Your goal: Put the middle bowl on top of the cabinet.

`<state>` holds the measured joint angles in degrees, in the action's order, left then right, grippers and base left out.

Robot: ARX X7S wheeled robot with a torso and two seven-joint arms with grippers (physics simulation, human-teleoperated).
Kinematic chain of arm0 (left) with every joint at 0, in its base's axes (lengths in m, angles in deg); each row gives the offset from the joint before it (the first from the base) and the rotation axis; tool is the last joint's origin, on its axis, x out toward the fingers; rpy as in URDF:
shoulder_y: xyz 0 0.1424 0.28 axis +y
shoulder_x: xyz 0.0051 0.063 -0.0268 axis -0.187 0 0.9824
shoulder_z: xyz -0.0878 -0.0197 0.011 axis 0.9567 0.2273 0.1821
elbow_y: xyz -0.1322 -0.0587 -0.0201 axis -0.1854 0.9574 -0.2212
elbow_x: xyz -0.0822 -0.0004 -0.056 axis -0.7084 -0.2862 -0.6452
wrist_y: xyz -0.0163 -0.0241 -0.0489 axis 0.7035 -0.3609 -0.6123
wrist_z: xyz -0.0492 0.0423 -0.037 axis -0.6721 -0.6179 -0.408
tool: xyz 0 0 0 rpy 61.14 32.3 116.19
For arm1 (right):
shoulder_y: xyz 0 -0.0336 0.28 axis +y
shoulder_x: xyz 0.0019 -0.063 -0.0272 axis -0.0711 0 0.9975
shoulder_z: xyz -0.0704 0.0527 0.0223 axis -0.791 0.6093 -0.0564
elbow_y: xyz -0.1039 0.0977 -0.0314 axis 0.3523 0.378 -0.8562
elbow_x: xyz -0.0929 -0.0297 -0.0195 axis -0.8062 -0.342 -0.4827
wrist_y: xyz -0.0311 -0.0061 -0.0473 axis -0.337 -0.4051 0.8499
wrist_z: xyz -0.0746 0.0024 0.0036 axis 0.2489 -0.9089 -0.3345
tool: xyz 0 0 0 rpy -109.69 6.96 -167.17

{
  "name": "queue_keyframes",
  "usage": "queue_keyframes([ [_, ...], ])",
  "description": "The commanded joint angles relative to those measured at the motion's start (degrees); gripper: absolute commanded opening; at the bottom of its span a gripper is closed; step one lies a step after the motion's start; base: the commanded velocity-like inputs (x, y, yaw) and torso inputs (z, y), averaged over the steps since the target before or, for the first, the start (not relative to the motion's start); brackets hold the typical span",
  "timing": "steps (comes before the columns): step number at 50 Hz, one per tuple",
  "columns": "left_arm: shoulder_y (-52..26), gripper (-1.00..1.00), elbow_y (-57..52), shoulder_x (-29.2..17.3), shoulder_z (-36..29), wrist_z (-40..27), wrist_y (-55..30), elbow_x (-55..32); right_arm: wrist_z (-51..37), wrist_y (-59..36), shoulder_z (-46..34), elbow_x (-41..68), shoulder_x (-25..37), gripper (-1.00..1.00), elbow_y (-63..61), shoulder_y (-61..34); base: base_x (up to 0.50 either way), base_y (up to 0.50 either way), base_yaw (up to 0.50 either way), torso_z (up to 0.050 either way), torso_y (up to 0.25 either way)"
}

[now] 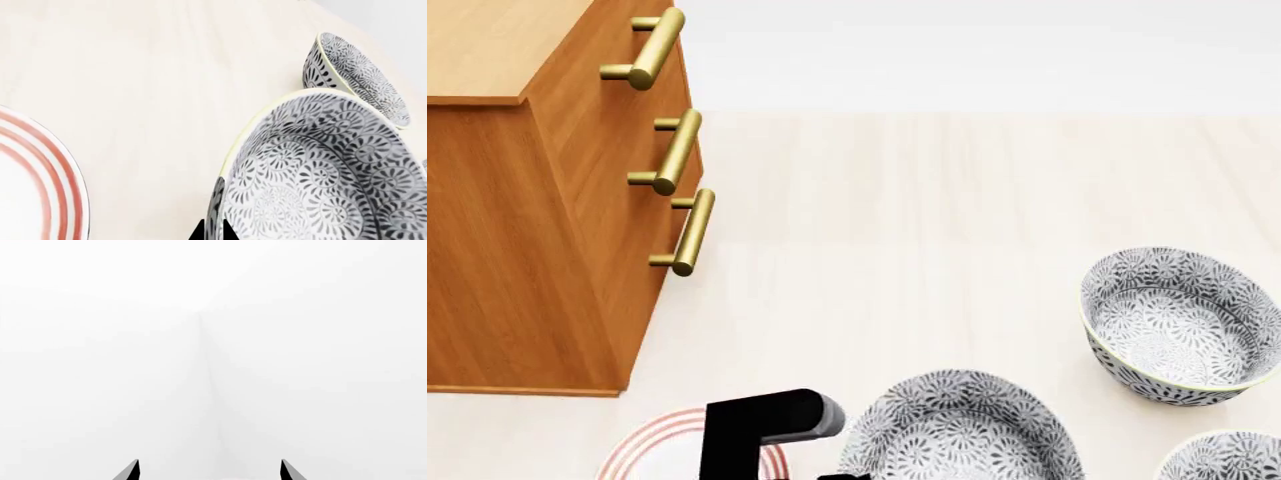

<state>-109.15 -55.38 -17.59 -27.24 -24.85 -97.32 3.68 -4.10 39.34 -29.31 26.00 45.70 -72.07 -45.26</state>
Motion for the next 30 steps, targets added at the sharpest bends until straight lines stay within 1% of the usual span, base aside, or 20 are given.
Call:
queue_keyframes([
  [1,-0.11,-1.00,0.70,0.82,1.43,2.16,2.71,0.23,1.76,0.82,1.53,-0.90,-1.54,1.00,1.32,-0.31,0.00,0.00,0.00,0.000,0.000],
  [9,0.16,-1.00,-0.30,0.41,1.07,2.72,3.94,-0.25,1.99,1.03,1.63,-0.83,-1.67,1.00,1.30,-0.30,0.00,0.00,0.00,0.001,0.018],
  [30,-0.08,-1.00,-3.51,-0.74,-0.01,1.34,4.30,-1.97,2.08,1.01,1.64,-0.92,-1.73,1.00,1.22,-0.48,0.00,0.00,0.00,0.025,0.250],
])
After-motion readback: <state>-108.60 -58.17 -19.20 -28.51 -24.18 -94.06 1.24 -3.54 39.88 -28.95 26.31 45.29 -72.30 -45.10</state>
